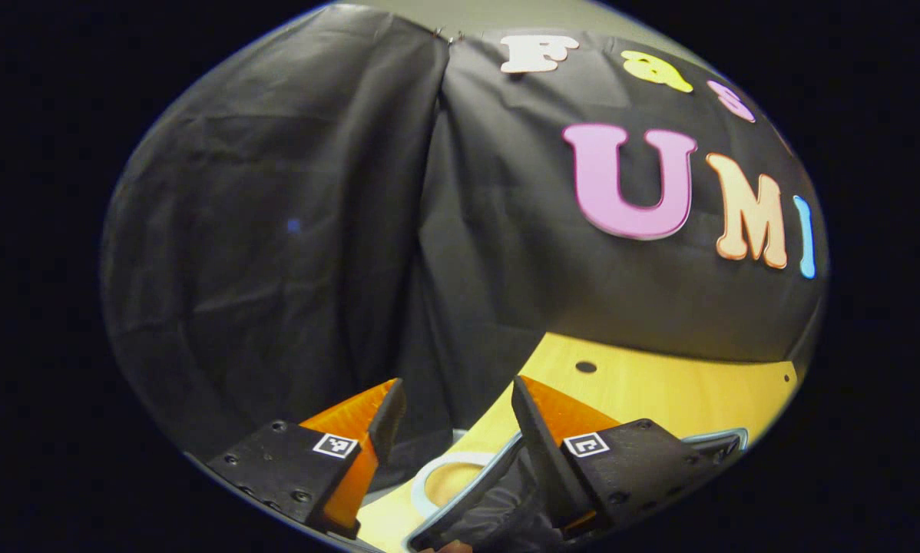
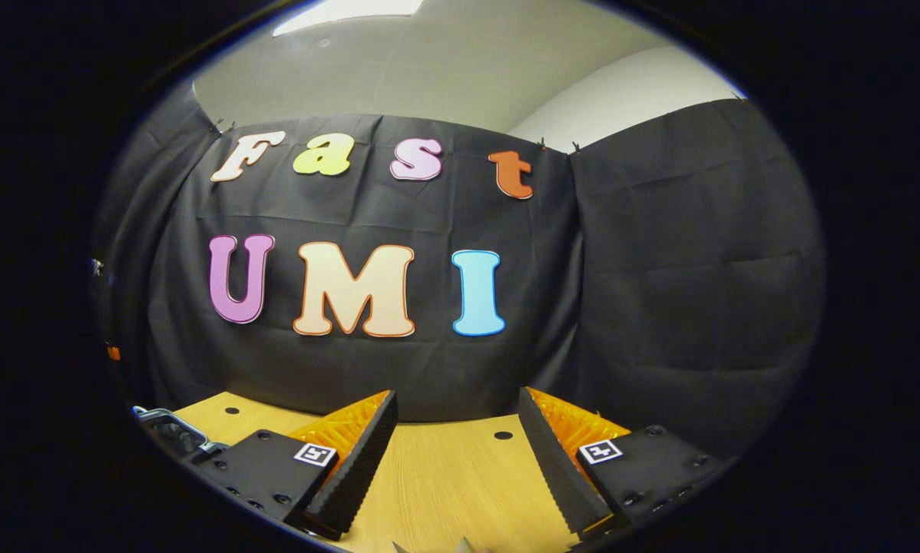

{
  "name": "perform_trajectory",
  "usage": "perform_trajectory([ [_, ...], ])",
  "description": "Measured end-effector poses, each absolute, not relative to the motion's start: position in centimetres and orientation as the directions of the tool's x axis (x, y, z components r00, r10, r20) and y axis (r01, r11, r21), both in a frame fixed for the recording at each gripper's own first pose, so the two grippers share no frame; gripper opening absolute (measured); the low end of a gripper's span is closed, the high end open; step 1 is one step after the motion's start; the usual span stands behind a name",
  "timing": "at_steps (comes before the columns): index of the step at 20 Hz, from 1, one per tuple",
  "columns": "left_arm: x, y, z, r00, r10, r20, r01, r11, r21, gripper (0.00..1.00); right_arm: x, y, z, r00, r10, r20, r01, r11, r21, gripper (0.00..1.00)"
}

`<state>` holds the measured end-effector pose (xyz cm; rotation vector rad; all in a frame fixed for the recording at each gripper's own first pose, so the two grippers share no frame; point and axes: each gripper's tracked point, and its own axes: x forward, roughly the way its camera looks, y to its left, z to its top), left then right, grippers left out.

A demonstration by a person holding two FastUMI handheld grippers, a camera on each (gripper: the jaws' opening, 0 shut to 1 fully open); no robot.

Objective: First open the suitcase, pack the skin care products into it, and then close the suitcase.

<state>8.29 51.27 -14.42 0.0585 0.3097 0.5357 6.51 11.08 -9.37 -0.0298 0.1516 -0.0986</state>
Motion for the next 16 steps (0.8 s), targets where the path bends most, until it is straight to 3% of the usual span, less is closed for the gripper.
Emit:
perform_trajectory([
  [1, 8.6, 49.8, -12.5, 0.833, 0.503, -0.231, -0.484, 0.864, 0.140, 0.84, 6.6, 10.4, -9.0, 0.985, -0.099, -0.140, 0.094, 0.995, -0.037, 0.98],
  [2, 8.6, 48.2, -10.6, 0.846, 0.496, -0.193, -0.477, 0.868, 0.138, 0.91, 6.5, 9.9, -8.6, 0.987, -0.092, -0.132, 0.089, 0.996, -0.026, 0.99],
  [6, 8.5, 40.0, -5.0, 0.907, 0.417, -0.068, -0.410, 0.907, 0.094, 0.92, 6.2, 7.7, -8.1, 0.991, -0.066, -0.116, 0.068, 0.998, 0.008, 0.96],
  [16, 8.3, 19.0, -6.0, 0.986, 0.164, -0.037, -0.161, 0.984, 0.071, 0.94, 5.0, 1.6, -7.4, 0.996, -0.003, -0.088, 0.010, 0.997, 0.077, 0.98],
])
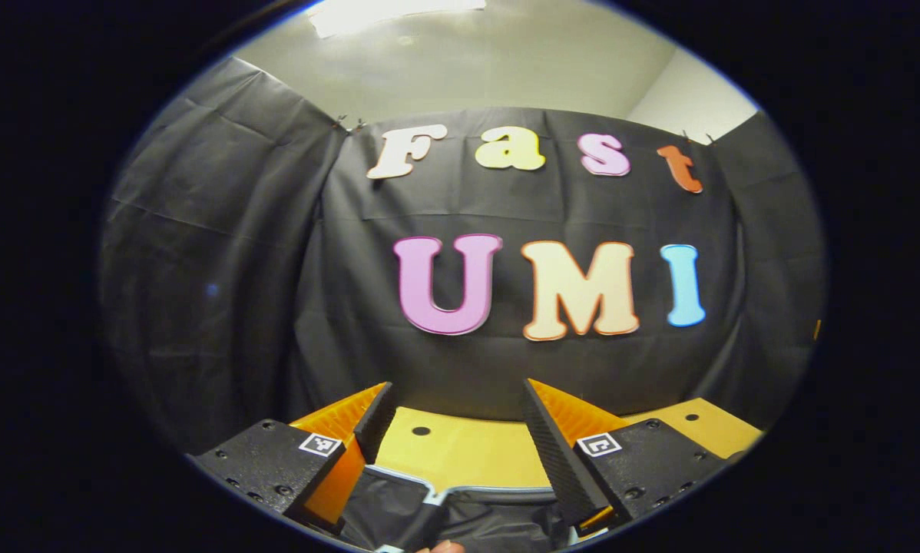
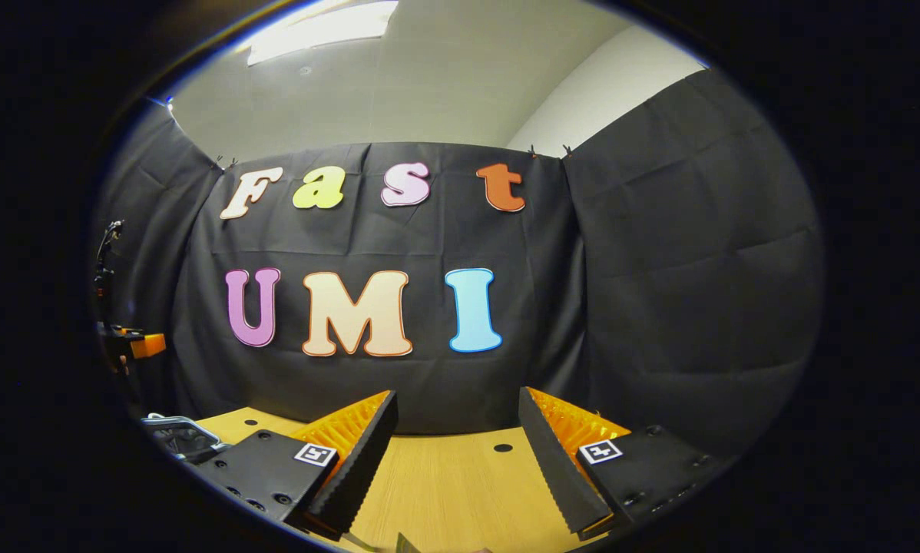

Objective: First open the suitcase, pack the skin care products into it, and then close the suitcase.

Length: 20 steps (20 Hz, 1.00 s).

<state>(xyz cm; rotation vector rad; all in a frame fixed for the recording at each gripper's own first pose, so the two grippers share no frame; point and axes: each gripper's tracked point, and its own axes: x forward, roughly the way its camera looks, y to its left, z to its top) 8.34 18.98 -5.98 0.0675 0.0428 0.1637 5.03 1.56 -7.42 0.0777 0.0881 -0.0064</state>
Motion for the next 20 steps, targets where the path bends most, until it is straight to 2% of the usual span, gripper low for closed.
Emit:
perform_trajectory([
  [4, 7.4, 10.7, -8.7, 0.997, 0.045, -0.066, -0.041, 0.997, 0.061, 0.94, 4.5, -0.1, -7.6, 0.997, 0.022, -0.080, -0.015, 0.997, 0.081, 0.98],
  [10, 5.1, 0.7, -16.1, 0.978, -0.131, -0.165, 0.144, 0.987, 0.067, 0.95, 4.2, -1.9, -7.9, 0.993, 0.067, -0.098, -0.063, 0.997, 0.048, 0.98],
  [13, 3.7, -2.9, -20.5, 0.958, -0.185, -0.222, 0.201, 0.978, 0.053, 0.96, 4.1, -2.1, -7.9, 0.990, 0.082, -0.112, -0.075, 0.995, 0.068, 0.98],
  [20, -0.6, -7.8, -30.0, 0.908, -0.264, -0.327, 0.268, 0.963, -0.034, 0.96, 3.7, -3.3, -10.9, 0.978, 0.078, -0.191, -0.086, 0.996, -0.031, 0.98],
])
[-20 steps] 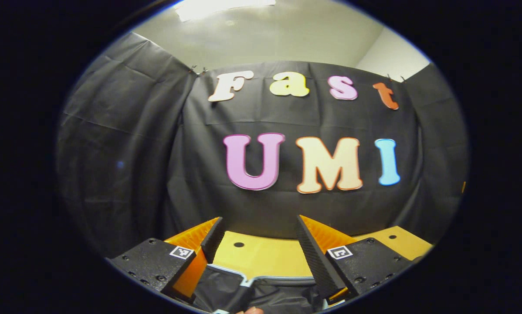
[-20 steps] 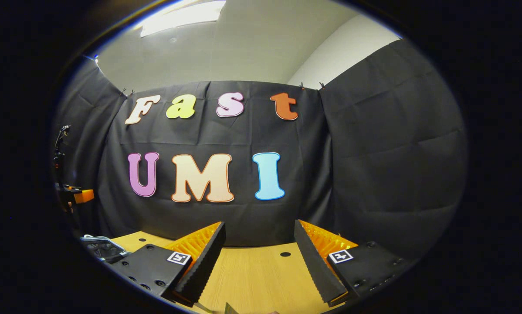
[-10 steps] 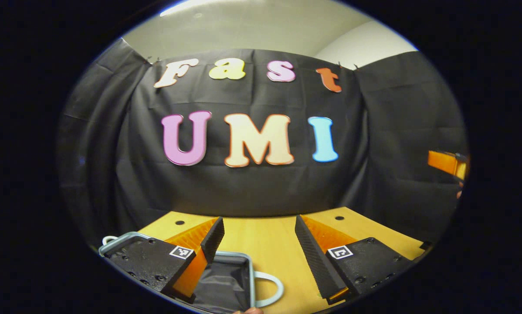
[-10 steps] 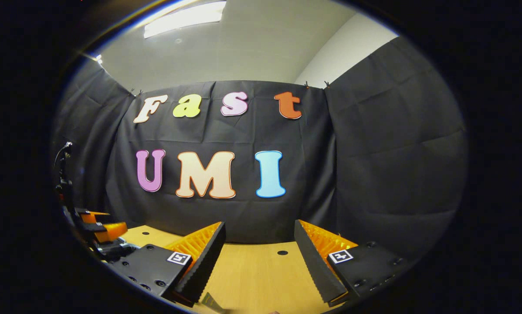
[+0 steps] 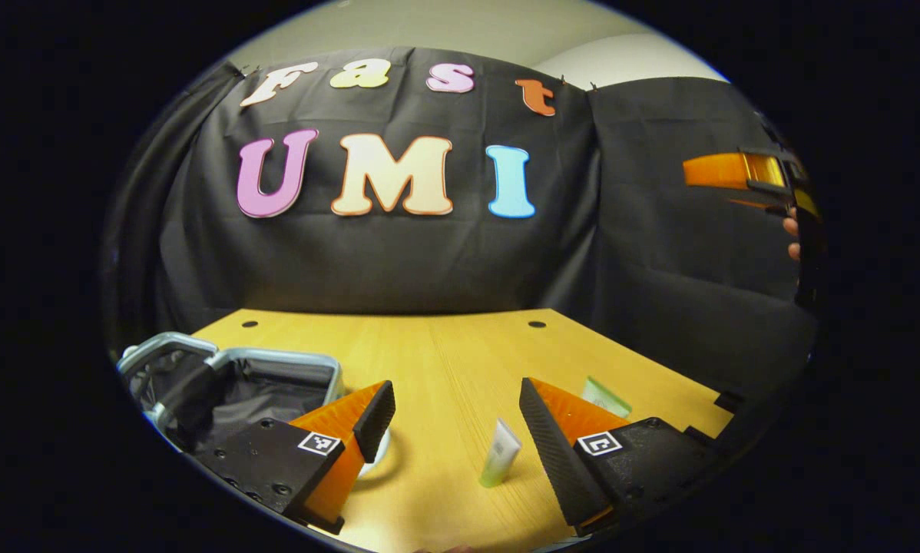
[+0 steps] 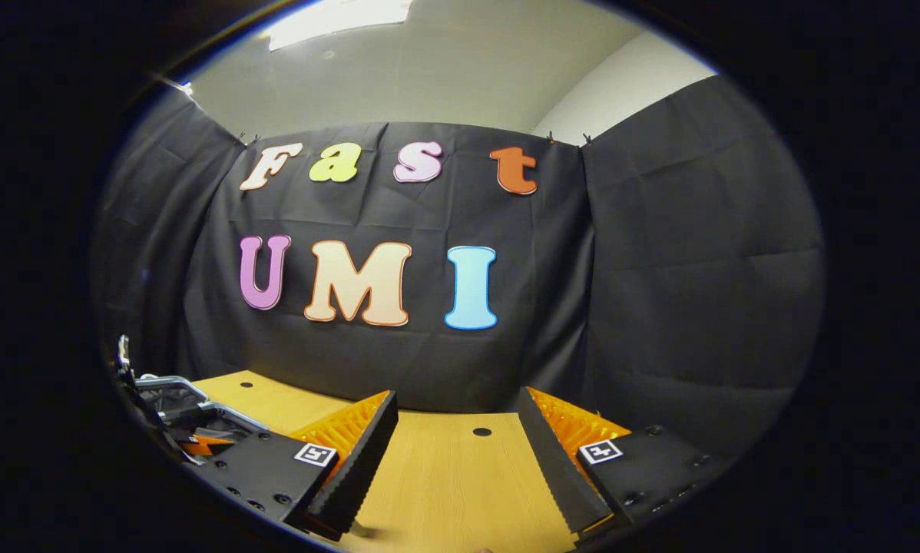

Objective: First open the suitcase, pack the skin care products into it, and then close the suitcase.

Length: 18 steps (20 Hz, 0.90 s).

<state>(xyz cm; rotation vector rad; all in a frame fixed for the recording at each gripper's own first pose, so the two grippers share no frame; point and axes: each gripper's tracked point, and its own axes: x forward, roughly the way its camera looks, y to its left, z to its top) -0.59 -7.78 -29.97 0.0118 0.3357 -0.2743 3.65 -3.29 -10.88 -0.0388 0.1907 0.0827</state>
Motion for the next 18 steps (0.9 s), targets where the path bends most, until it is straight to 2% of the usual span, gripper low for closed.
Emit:
perform_trajectory([
  [5, -2.1, -9.7, -35.7, 0.867, -0.281, -0.411, 0.276, 0.958, -0.074, 0.93, 3.1, -1.9, -12.6, 0.965, 0.122, -0.234, -0.142, 0.987, -0.072, 0.99],
  [7, -1.9, -10.1, -37.6, 0.847, -0.282, -0.451, 0.276, 0.958, -0.080, 0.84, 2.9, -1.5, -12.8, 0.961, 0.137, -0.238, -0.158, 0.985, -0.071, 1.00],
  [8, -1.8, -10.2, -38.5, 0.837, -0.279, -0.471, 0.274, 0.958, -0.081, 0.74, 2.7, -1.4, -13.1, 0.960, 0.144, -0.242, -0.164, 0.984, -0.068, 0.99],
  [9, -1.9, -10.3, -39.3, 0.825, -0.277, -0.493, 0.273, 0.959, -0.083, 0.72, 2.6, -1.3, -13.3, 0.958, 0.148, -0.247, -0.169, 0.983, -0.065, 0.98],
  [10, -2.2, -10.3, -39.9, 0.807, -0.278, -0.522, 0.271, 0.958, -0.091, 0.56, 2.3, -1.3, -13.6, 0.955, 0.154, -0.252, -0.174, 0.983, -0.059, 1.00],
  [12, -2.2, -10.0, -40.5, 0.802, -0.261, -0.537, 0.252, 0.963, -0.092, 0.31, 1.7, -0.8, -14.7, 0.947, 0.177, -0.267, -0.194, 0.980, -0.039, 0.99],
  [13, -2.1, -10.0, -40.1, 0.796, -0.267, -0.544, 0.257, 0.962, -0.097, 0.23, 1.3, -0.5, -15.5, 0.941, 0.189, -0.281, -0.205, 0.978, -0.031, 0.98],
  [15, -2.1, -10.0, -39.6, 0.778, -0.267, -0.568, 0.253, 0.962, -0.105, 0.18, 0.6, 0.3, -17.3, 0.928, 0.217, -0.303, -0.231, 0.973, -0.009, 0.99],
  [18, -1.6, -8.6, -35.9, 0.800, -0.241, -0.550, 0.247, 0.967, -0.063, 0.18, -0.6, 2.1, -20.0, 0.906, 0.262, -0.332, -0.267, 0.963, 0.032, 0.99],
])
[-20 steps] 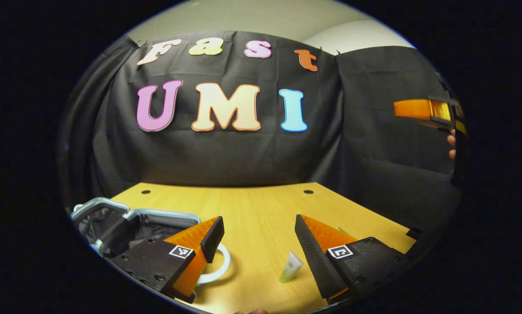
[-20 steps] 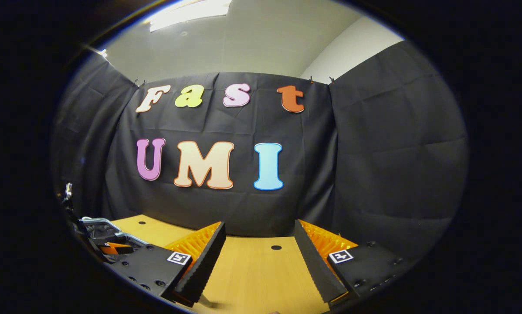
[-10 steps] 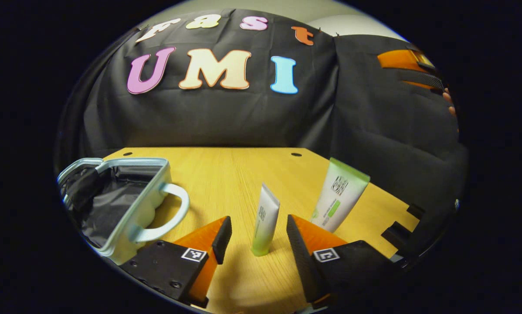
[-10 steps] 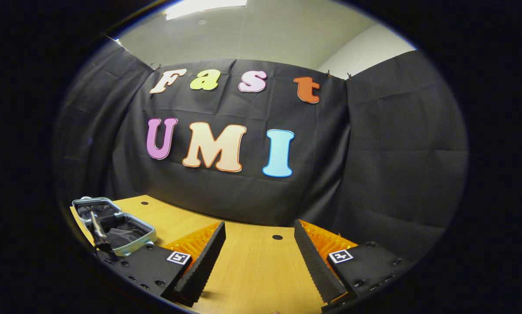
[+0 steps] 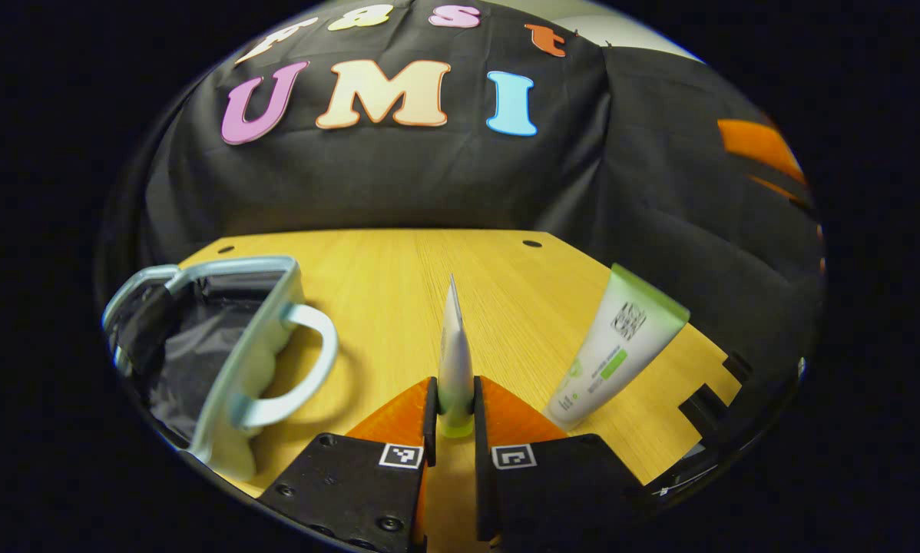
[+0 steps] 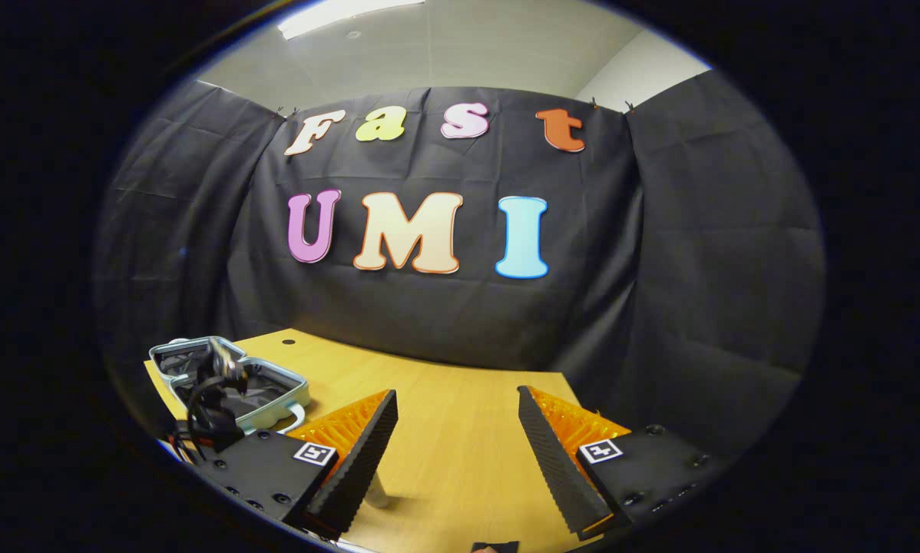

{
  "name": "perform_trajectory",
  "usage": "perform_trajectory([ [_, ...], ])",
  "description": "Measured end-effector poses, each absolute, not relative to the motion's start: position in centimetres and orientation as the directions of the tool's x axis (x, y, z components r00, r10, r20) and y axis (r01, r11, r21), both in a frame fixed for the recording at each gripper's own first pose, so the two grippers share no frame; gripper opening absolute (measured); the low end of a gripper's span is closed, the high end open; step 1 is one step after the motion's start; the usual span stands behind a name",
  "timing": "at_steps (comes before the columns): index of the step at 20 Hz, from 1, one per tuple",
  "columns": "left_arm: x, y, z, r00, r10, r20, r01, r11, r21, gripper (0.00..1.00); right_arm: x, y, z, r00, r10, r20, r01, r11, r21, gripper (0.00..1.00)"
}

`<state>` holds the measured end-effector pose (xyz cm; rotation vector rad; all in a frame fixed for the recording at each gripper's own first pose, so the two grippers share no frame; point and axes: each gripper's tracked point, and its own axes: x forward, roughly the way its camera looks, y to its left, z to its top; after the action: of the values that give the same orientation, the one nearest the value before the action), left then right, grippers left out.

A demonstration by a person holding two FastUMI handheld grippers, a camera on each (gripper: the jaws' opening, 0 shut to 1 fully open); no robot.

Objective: First open the suitcase, pack the skin care products into it, and then close the suitcase.

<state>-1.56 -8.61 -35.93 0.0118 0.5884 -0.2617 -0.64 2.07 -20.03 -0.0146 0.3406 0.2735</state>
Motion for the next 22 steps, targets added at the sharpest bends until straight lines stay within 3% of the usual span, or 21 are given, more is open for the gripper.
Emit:
perform_trajectory([
  [5, -2.0, -5.9, -29.1, 0.822, -0.193, -0.536, 0.221, 0.975, -0.012, 0.18, -2.0, 6.4, -25.3, 0.862, 0.340, -0.377, -0.318, 0.940, 0.123, 0.99],
  [8, -2.6, -4.6, -24.4, 0.850, -0.183, -0.494, 0.188, 0.981, -0.041, 0.18, -3.6, 8.5, -30.3, 0.816, 0.371, -0.444, -0.355, 0.927, 0.122, 0.99],
  [12, -3.5, -0.4, -20.5, 0.876, -0.086, -0.474, 0.110, 0.994, 0.023, 0.18, -5.8, 10.2, -36.9, 0.720, 0.396, -0.570, -0.366, 0.914, 0.174, 0.99],
  [15, -4.9, 2.9, -20.3, 0.865, -0.005, -0.501, 0.034, 0.998, 0.048, 0.18, -6.0, 10.5, -39.6, 0.693, 0.370, -0.619, -0.342, 0.924, 0.171, 0.72],
  [18, -5.9, 5.6, -20.0, 0.857, 0.057, -0.512, -0.037, 0.998, 0.050, 0.18, -7.1, 10.9, -42.1, 0.634, 0.366, -0.682, -0.336, 0.924, 0.183, 0.71],
  [20, -6.4, 7.3, -20.0, 0.851, 0.093, -0.517, -0.074, 0.996, 0.057, 0.18, -7.3, 10.7, -41.9, 0.618, 0.347, -0.706, -0.338, 0.927, 0.160, 0.47],
  [22, -6.5, 9.1, -20.2, 0.844, 0.125, -0.521, -0.104, 0.992, 0.071, 0.18, -7.1, 10.5, -41.6, 0.602, 0.338, -0.723, -0.332, 0.930, 0.157, 0.37],
])
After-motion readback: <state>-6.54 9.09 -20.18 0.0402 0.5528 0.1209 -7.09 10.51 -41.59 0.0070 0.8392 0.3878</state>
